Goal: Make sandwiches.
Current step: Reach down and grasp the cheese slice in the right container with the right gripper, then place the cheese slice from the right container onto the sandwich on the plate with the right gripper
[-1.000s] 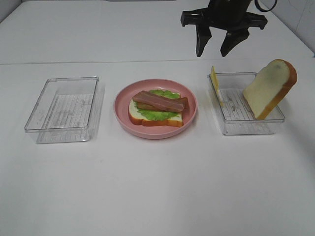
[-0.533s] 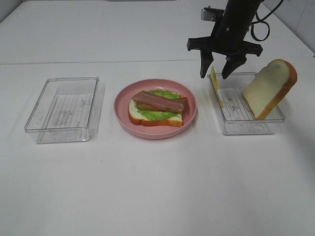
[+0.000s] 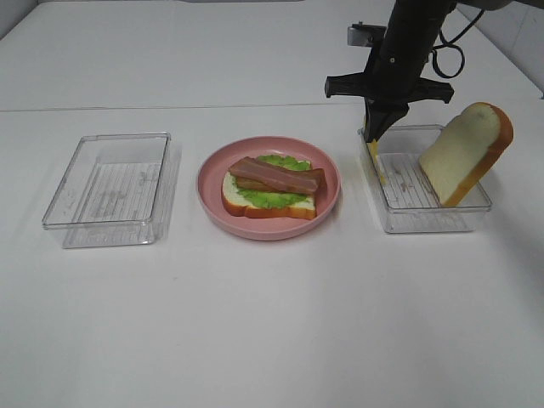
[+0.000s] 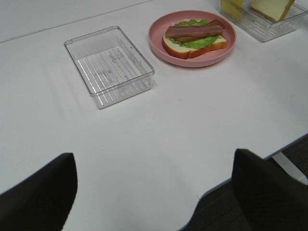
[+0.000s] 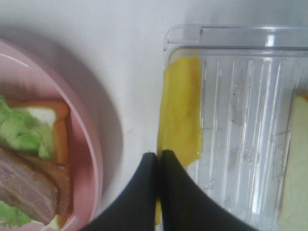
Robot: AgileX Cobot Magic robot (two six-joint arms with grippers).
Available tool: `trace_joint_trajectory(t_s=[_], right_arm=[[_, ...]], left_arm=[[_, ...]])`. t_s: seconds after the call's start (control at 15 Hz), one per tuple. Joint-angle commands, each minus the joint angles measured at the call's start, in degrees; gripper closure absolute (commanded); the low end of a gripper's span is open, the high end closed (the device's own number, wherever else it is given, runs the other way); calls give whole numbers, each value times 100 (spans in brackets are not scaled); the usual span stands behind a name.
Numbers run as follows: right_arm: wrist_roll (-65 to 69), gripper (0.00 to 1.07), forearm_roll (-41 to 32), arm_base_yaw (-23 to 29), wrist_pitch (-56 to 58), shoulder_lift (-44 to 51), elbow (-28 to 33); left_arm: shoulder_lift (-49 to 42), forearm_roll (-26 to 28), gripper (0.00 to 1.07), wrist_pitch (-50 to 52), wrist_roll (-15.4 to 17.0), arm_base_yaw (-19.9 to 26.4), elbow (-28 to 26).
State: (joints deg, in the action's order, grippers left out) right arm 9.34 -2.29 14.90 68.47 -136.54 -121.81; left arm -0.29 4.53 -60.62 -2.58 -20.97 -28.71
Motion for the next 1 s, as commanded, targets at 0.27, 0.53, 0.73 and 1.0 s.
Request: trace_joint_trajectory(t_s=[0.27,0.53,0.73,1.0], right_arm=[[-11,107,23,6,321,235,-372],[-52,107,-178,11,418,785,-372],[-453,107,-1175,17,493,1043,-372],[-653,107,-2320,115,350,1037,-367]], left_arm=[[-126,29,24,63,-17,-23,11],[-126,29,24,63,-17,-23,11],[-126,29,24,63,-17,-23,11],[-126,29,24,63,-17,-23,11]])
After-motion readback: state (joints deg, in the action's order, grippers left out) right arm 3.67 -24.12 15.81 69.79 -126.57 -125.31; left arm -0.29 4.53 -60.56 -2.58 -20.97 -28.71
